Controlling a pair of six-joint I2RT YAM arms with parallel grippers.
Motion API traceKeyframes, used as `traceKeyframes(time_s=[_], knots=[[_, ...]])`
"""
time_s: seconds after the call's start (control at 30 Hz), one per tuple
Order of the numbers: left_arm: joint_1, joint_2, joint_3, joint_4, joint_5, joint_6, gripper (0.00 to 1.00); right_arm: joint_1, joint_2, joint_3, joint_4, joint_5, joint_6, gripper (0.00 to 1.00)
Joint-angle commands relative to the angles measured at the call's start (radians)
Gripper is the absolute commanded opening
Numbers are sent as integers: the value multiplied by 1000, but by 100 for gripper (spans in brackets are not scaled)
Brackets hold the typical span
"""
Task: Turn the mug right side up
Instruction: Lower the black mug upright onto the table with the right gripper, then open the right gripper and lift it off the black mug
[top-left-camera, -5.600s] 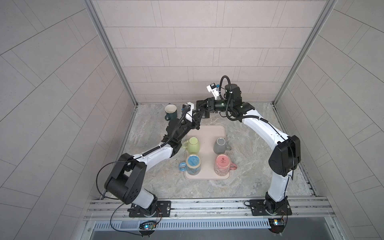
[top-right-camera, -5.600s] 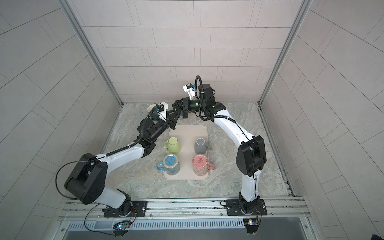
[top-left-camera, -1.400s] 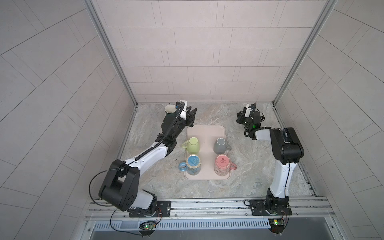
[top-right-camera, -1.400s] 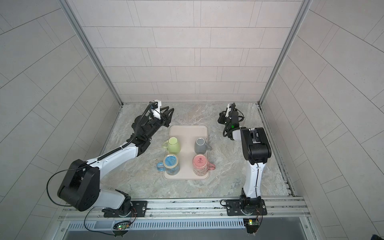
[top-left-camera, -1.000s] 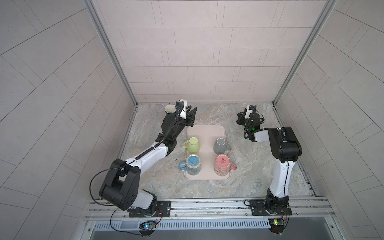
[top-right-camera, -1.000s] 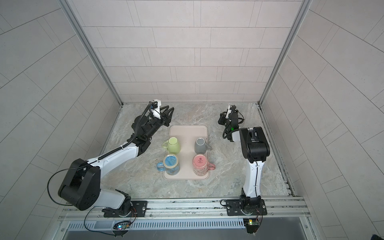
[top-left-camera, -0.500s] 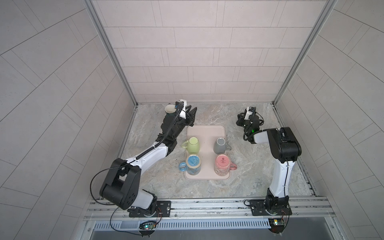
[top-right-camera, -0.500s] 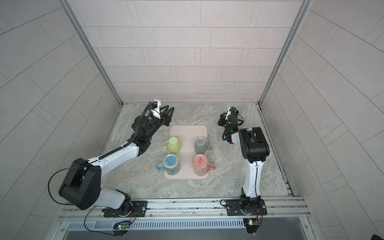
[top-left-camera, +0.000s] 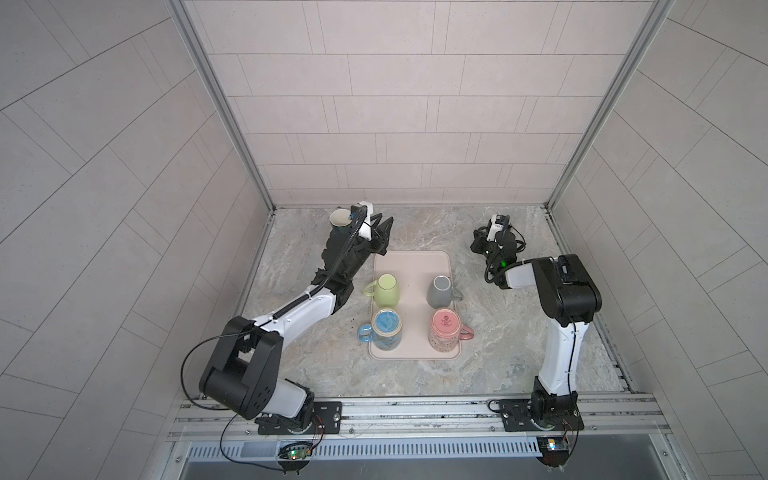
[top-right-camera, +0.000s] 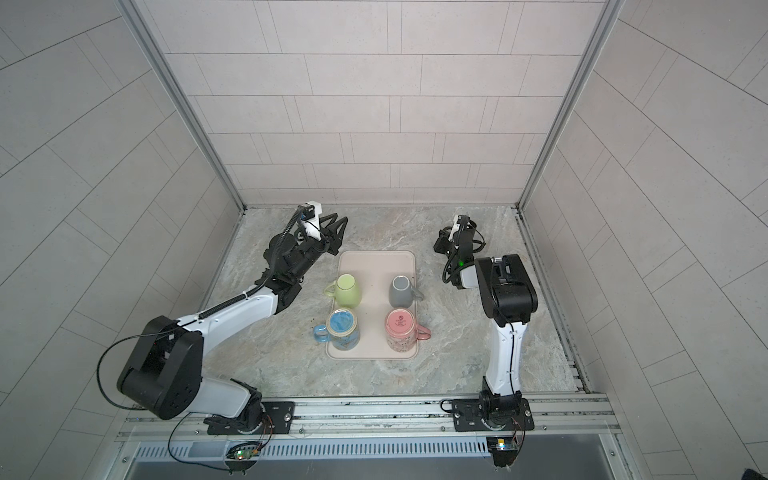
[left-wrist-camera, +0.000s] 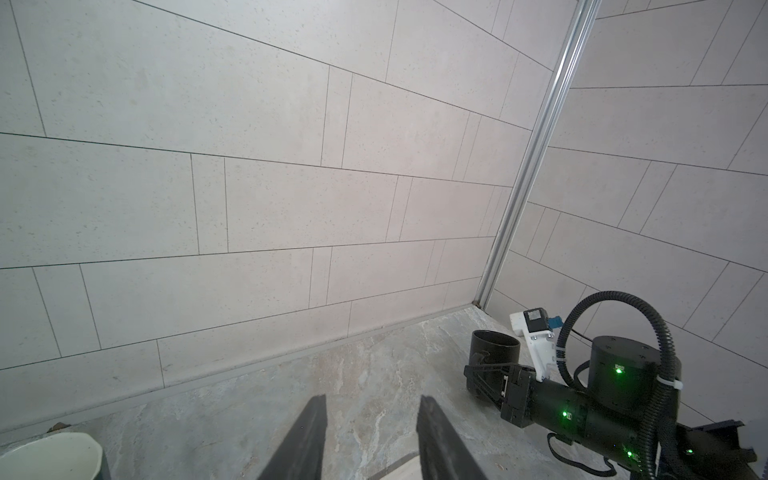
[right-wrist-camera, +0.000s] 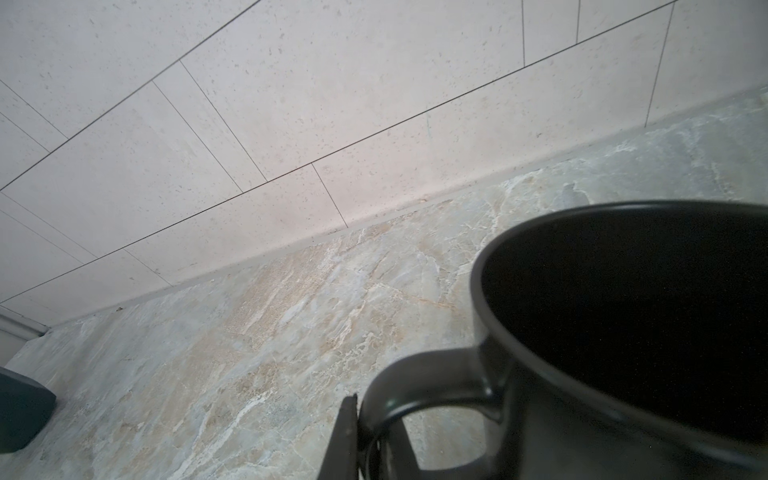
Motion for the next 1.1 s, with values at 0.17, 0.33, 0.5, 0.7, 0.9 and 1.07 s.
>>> traceKeyframes(time_s=[0.17,0.33,0.5,0.7,0.9,1.07], knots=[[9,-28,-22,43,-4,-8,42,18,-3,-17,19,22,-3,17],[10,-34,-30,44,-7,-11,42,22,-8,-27,17,23,6,26],[13,-40,-40,55,-10,-18,42,31,-20,-39,19,26,14,28],[16,-54,-58,75,-13,-26,42,54,-83,-69,4,19,19,29],[25,-96,-64,48,-45,-34,42,99,-254,-81,-137,-45,32,32],[53,-147,-2,-165,-90,-77,45,133,-406,76,-612,-159,32,42]])
